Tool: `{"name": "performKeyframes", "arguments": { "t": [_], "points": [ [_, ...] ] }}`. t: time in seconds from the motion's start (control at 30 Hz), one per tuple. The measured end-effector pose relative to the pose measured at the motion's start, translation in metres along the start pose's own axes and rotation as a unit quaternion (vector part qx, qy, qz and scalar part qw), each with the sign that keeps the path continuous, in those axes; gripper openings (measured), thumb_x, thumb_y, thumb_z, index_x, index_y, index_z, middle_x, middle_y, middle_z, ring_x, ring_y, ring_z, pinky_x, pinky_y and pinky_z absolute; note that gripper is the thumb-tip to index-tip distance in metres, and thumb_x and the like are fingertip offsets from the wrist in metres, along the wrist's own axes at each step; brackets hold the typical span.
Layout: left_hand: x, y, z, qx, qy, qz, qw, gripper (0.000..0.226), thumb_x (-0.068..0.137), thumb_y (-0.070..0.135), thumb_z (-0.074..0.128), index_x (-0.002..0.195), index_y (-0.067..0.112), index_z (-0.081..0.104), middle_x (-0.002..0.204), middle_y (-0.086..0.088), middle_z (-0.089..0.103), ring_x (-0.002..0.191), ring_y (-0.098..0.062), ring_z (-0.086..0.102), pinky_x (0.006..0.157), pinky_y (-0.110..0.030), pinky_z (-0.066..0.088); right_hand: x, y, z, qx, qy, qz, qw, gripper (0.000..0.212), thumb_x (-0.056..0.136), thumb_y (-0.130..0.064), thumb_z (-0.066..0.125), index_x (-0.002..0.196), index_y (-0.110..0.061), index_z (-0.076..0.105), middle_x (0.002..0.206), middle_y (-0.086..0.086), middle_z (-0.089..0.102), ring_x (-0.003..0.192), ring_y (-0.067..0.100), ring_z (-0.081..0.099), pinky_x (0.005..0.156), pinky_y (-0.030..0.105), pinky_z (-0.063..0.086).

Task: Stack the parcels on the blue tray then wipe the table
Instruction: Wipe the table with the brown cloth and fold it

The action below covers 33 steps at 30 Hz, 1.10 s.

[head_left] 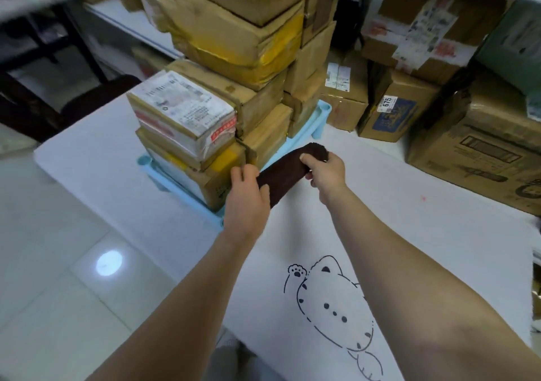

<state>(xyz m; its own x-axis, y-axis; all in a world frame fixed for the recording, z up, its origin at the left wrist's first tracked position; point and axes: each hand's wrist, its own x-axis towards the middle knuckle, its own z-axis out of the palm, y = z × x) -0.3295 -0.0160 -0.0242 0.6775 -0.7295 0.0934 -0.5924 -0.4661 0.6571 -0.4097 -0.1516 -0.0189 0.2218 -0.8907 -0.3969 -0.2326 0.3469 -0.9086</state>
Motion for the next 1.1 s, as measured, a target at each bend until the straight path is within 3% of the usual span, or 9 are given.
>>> {"name": "performKeyframes", "arguments": {
  "t": [0.2, 0.33, 0.4, 0.53, 0.63, 0.73, 0.9, 1.0, 1.1],
  "points": [
    [0.004, -0.016, -0.009, 0.154, 0.019, 0.039, 0.987, 0.017, 0.085, 0.012, 0.062, 0.101, 0.014, 0.054, 0.109, -0.010, 0.045, 0.067, -0.024, 0.049, 0.057, -0.035, 0.049, 0.013, -0.003, 0.047, -0.021, 0.018, 0.011, 1.000, 0.030, 0.082, -0.020, 0.070, 0.077, -0.014, 0.041, 0.068, 0.004, 0.053, 0.047, 0.016, 0.049, 0.048, 0.025, 0.041],
    [0.004, -0.023, -0.011, 0.192, -0.007, 0.056, 0.980, 0.022, 0.091, 0.034, 0.054, 0.097, 0.013, 0.059, 0.108, -0.010, 0.049, 0.069, -0.024, 0.060, 0.050, -0.029, 0.045, 0.015, -0.001, 0.065, -0.046, 0.027, 0.015, 0.998, 0.033, 0.081, -0.022, 0.070, 0.068, -0.016, 0.040, 0.061, 0.004, 0.053, 0.053, 0.023, 0.053, 0.068, 0.039, 0.052],
    [0.001, -0.024, -0.009, 0.250, -0.053, 0.054, 0.965, 0.028, 0.093, 0.039, 0.045, 0.106, 0.015, 0.053, 0.116, -0.007, 0.043, 0.083, -0.023, 0.057, 0.056, -0.031, 0.041, 0.013, -0.004, 0.067, -0.045, 0.018, 0.028, 0.998, 0.025, 0.081, -0.017, 0.067, 0.072, -0.014, 0.043, 0.065, 0.005, 0.054, 0.052, 0.021, 0.054, 0.064, 0.035, 0.053],
    [0.005, -0.026, -0.012, 0.322, -0.044, 0.095, 0.941, 0.023, 0.093, 0.034, 0.047, 0.109, 0.019, 0.055, 0.109, -0.003, 0.049, 0.096, -0.023, 0.047, 0.063, -0.031, 0.035, 0.012, -0.008, 0.067, -0.042, 0.005, 0.045, 0.998, 0.020, 0.080, -0.004, 0.061, 0.076, -0.013, 0.044, 0.076, 0.007, 0.055, 0.055, 0.018, 0.054, 0.049, 0.023, 0.047],
    [0.012, -0.022, -0.018, 0.353, -0.020, 0.145, 0.924, 0.016, 0.082, 0.028, 0.066, 0.095, 0.019, 0.064, 0.094, -0.002, 0.056, 0.089, -0.022, 0.050, 0.061, -0.031, 0.032, 0.008, -0.005, 0.071, -0.053, 0.026, 0.040, 0.997, 0.024, 0.079, 0.001, 0.064, 0.087, -0.010, 0.044, 0.079, 0.007, 0.054, 0.059, 0.021, 0.058, 0.057, 0.029, 0.055],
    [0.012, -0.019, -0.015, 0.371, -0.047, 0.202, 0.905, 0.029, 0.067, 0.021, 0.078, 0.092, 0.019, 0.064, 0.092, -0.003, 0.058, 0.081, -0.021, 0.054, 0.061, -0.030, 0.039, 0.006, 0.002, 0.075, -0.093, 0.084, 0.008, 0.992, 0.041, 0.074, -0.003, 0.072, 0.093, -0.012, 0.037, 0.086, 0.009, 0.059, 0.071, 0.030, 0.066, 0.067, 0.038, 0.057],
    [0.023, -0.022, -0.012, 0.352, -0.049, 0.225, 0.907, 0.028, 0.043, 0.009, 0.086, 0.060, 0.015, 0.065, 0.063, -0.002, 0.056, 0.056, -0.020, 0.055, 0.045, -0.024, 0.038, 0.002, 0.001, 0.081, -0.240, 0.124, -0.073, 0.960, 0.017, 0.081, -0.013, 0.068, 0.087, -0.016, 0.053, 0.089, -0.001, 0.060, 0.089, 0.019, 0.061, 0.070, 0.022, 0.040],
    [0.023, -0.023, -0.018, 0.360, -0.078, 0.228, 0.901, 0.022, 0.064, 0.012, 0.079, 0.082, 0.015, 0.066, 0.079, -0.003, 0.061, 0.074, -0.021, 0.059, 0.056, -0.028, 0.044, -0.001, 0.004, 0.085, -0.247, 0.137, -0.087, 0.955, 0.014, 0.084, -0.011, 0.064, 0.098, -0.013, 0.064, 0.102, 0.001, 0.068, 0.097, 0.019, 0.062, 0.076, 0.019, 0.040],
    [0.025, -0.024, -0.016, 0.368, -0.129, 0.211, 0.896, 0.021, 0.092, 0.008, 0.045, 0.112, 0.008, 0.054, 0.111, -0.010, 0.055, 0.104, -0.028, 0.051, 0.078, -0.034, 0.041, -0.002, 0.009, 0.087, -0.287, 0.135, -0.105, 0.942, 0.022, 0.088, -0.014, 0.060, 0.109, -0.013, 0.067, 0.111, 0.003, 0.067, 0.105, 0.021, 0.061, 0.081, 0.024, 0.042]
  ]
}}
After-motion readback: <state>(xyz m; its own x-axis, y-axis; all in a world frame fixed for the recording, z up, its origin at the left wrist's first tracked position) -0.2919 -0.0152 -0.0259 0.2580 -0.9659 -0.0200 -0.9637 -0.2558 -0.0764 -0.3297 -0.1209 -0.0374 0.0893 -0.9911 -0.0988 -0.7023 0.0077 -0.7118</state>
